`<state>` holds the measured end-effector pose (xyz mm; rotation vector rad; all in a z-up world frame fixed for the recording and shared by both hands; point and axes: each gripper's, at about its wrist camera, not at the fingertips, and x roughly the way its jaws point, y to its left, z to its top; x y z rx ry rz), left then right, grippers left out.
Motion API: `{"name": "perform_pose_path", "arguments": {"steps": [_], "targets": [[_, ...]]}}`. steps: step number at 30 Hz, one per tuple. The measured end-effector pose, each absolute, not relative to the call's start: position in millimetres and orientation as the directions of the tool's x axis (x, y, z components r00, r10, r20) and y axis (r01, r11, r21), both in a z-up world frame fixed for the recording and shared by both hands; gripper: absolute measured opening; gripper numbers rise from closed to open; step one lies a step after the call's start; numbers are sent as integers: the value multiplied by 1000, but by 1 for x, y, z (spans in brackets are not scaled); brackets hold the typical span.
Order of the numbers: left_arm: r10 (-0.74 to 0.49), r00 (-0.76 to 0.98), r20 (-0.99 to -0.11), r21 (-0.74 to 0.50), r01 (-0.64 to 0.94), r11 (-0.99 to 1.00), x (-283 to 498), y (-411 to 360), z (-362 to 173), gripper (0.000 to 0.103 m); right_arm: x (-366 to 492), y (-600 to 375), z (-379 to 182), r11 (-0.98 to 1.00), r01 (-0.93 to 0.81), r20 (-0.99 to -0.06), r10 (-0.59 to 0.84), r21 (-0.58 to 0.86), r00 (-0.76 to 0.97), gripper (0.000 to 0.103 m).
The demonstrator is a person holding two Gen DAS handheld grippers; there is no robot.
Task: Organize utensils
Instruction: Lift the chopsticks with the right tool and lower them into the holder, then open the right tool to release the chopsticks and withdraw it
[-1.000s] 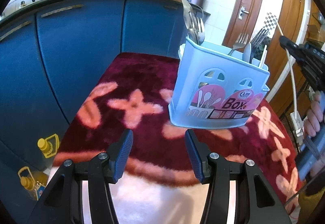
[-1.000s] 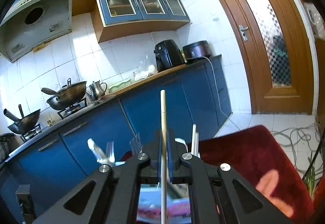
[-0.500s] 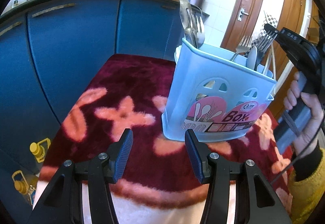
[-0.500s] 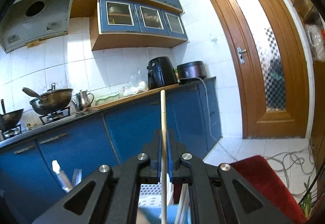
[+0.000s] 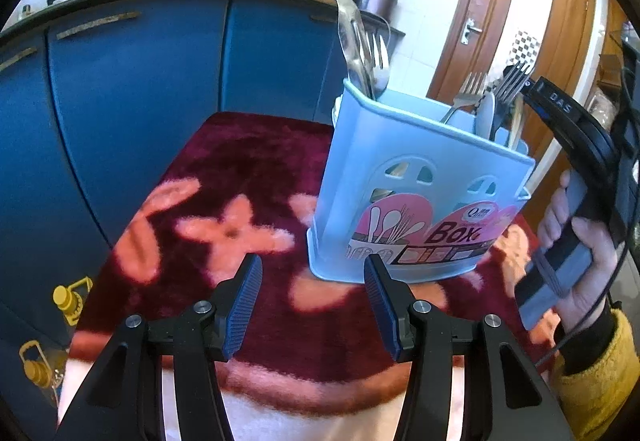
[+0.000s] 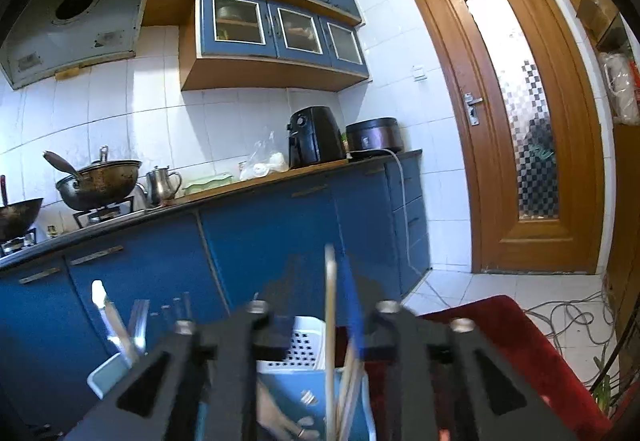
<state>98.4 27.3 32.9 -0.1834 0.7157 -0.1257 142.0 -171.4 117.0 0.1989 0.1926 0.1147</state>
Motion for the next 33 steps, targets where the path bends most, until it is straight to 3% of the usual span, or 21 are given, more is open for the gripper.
{"name": "perform_pose_path", "arguments": {"steps": [20,33], "targets": [[-183,818,-545,-183,97,978,31,22,87,55,28,-178,148,945,-169,-281,249,278,927,42],[-161,843,-513,-144,100,985,-18,17,93,55,-39,-168,123,936,-202,-386,307,290,870,48]]}}
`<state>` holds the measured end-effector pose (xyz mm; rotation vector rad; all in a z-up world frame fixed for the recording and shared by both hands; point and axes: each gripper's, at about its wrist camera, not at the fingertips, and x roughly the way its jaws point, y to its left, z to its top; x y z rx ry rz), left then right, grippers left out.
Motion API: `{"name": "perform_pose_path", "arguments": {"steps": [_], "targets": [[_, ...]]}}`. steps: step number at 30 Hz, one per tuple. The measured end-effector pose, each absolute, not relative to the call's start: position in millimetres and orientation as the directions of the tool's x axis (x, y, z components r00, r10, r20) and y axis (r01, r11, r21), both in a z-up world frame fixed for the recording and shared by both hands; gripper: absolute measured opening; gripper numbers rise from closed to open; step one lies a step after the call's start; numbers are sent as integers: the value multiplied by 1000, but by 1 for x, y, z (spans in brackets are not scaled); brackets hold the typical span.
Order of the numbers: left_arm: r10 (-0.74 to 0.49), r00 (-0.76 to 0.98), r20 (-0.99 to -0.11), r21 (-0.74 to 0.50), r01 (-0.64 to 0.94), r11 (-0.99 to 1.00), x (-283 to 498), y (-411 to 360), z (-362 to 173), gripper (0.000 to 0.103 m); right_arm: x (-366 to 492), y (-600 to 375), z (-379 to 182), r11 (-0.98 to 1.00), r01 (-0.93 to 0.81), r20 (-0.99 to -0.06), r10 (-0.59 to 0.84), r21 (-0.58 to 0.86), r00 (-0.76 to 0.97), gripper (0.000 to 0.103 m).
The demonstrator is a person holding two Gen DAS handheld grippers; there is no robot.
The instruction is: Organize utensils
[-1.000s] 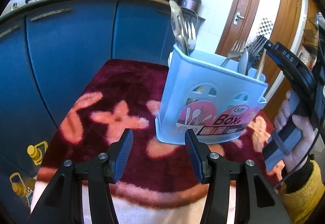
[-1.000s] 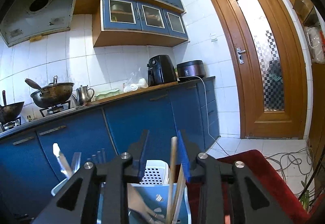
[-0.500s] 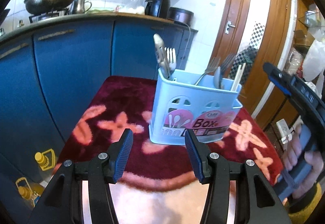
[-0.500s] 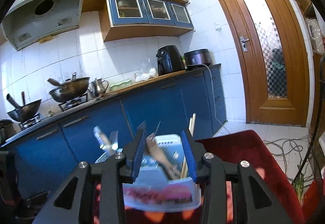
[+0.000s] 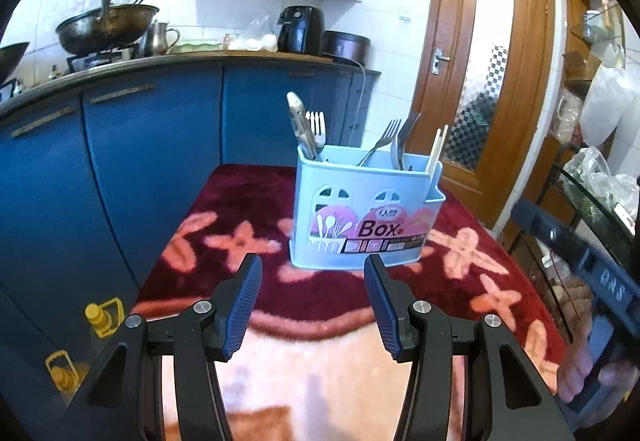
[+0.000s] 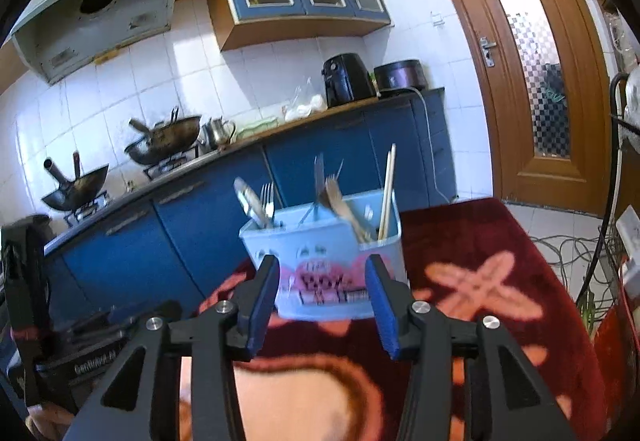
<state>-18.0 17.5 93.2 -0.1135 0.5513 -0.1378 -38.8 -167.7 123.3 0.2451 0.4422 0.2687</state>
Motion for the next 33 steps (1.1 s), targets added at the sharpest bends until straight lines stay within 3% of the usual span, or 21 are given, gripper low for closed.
{"name": "perform_pose_path", "arguments": {"steps": [4,6,8,15,33], "targets": [[-146,832,-536,-141,82,987,-20,19,78,55,-51,-164,105,943,-203,-416,302,265,858,50],[-136,828,-544,-135,74,988,-19,18,69,56,-55,-162,97,945,-201,-427,299,259,854,55],[-138,826,-547,-143,70,987,-18,18,63,65,-57,-161,89,948,-201,-440,294,247,849,65],[-135,801,-584,-123,77,989,-8,8,36,70,-56,-157,65,968,-160,-491,237,194,838,80],[-118,801,-588,-137,45,990,7,2,0,70,-51,-161,31,992,-67,-519,115,111,847,87]]}}
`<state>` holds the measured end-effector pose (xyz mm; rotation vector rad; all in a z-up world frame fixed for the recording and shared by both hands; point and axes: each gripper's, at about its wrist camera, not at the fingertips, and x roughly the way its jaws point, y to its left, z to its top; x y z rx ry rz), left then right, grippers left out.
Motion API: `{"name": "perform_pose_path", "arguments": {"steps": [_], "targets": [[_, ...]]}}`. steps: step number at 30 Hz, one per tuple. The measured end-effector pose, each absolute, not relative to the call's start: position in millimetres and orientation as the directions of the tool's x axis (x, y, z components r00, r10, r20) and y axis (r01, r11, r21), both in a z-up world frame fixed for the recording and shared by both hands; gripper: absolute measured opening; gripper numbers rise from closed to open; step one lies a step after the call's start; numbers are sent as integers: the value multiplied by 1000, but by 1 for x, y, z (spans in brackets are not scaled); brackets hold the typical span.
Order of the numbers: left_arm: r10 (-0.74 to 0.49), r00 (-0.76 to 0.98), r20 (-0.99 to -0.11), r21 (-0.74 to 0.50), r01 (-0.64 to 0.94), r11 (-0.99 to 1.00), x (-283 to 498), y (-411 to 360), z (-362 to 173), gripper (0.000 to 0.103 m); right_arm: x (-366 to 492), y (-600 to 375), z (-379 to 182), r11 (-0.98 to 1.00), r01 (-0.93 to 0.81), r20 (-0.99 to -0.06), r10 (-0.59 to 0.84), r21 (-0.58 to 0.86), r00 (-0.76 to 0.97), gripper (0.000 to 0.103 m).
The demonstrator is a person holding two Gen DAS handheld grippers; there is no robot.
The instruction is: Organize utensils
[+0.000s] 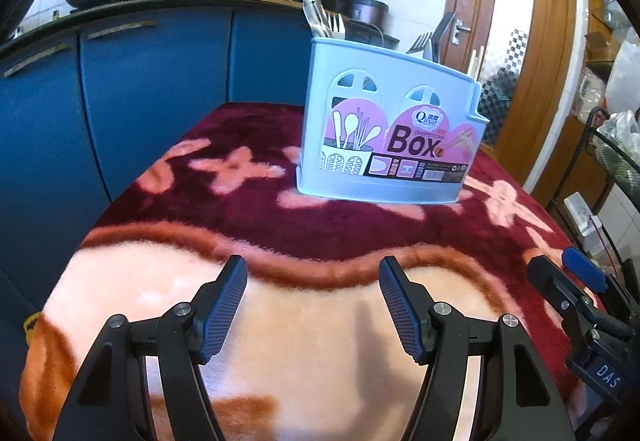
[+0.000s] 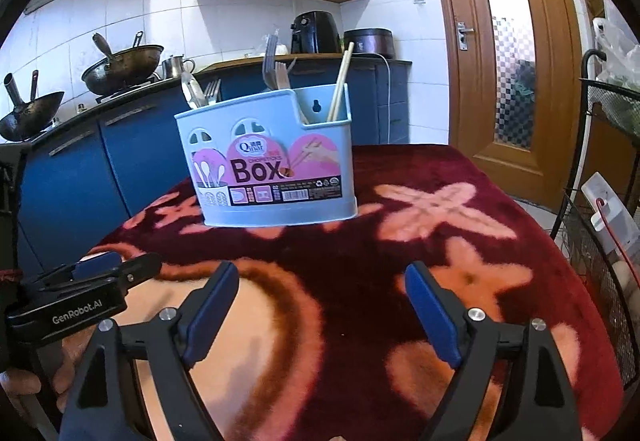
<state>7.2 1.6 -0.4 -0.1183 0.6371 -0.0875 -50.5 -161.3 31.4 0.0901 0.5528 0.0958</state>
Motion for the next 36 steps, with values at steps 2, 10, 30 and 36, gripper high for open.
{"name": "perform_pose_path", "arguments": {"steps": [2,10,30,36], "targets": [[-116,804,-584,-131,47,990,7,1,0,70,-50,-161,31,992,-58,-522,106,108,846,87],[-96,819,-565,-91,53,994,5,-4,1,70,-48,-163,26,991,-47,-540,108,124,835,87],[-75,827,-557,-72,41,997,3,-6,2,70,-47,-164,25,990,-47,-553,116,137,825,87],[-76,827,-557,-70,45,997,4,-6,2,70,-47,-164,25,989,-48,-553,116,137,825,87]]}}
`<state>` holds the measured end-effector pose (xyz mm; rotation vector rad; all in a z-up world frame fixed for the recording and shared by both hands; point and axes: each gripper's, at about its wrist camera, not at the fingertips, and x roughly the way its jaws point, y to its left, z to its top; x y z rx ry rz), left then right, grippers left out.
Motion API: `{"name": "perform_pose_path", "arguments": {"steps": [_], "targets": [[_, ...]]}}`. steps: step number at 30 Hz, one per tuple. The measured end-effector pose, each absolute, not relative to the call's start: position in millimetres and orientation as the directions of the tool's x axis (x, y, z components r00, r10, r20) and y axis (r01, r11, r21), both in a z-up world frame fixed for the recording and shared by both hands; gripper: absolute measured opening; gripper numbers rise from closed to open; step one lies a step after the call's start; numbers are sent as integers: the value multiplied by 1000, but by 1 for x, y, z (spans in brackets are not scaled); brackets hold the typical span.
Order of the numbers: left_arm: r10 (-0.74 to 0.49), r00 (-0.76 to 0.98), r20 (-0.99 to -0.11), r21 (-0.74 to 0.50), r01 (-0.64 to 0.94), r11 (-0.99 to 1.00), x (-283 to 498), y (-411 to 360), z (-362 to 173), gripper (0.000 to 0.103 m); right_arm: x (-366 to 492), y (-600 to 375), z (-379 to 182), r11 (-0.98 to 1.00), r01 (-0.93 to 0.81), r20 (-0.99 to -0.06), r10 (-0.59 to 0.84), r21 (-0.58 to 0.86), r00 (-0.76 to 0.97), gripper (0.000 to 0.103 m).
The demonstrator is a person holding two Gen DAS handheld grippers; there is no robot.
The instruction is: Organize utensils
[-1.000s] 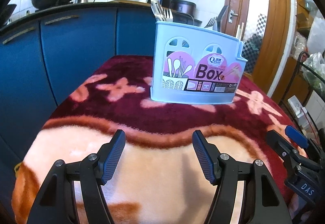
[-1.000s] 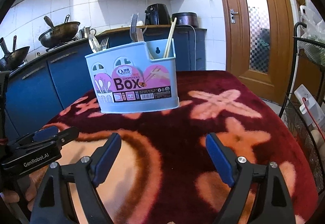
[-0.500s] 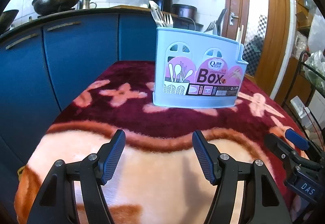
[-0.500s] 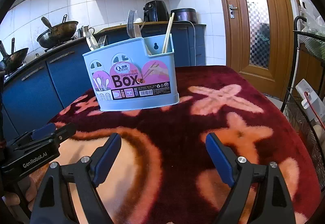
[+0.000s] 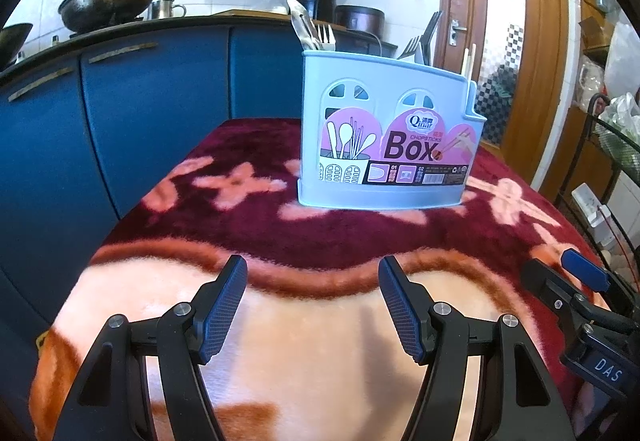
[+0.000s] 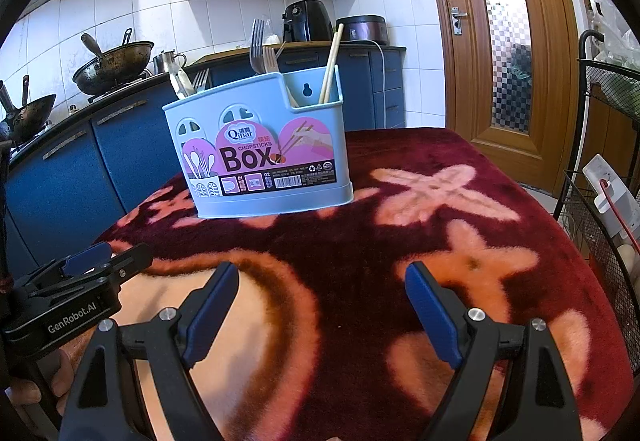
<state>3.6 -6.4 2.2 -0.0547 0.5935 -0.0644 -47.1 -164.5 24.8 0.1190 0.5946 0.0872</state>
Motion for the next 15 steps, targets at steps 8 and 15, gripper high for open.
{"name": "perform_pose_path", "arguments": {"steps": [8,15], "targets": [[-76,828,-556,-68,46,997,3,-7,3,70,-47,-164,25,990,-47,-552,115,137,826,87],[-77,827,-558,-66,48,997,3,-8,2,70,-47,-165,25,990,-47,-553,115,136,825,87]]}}
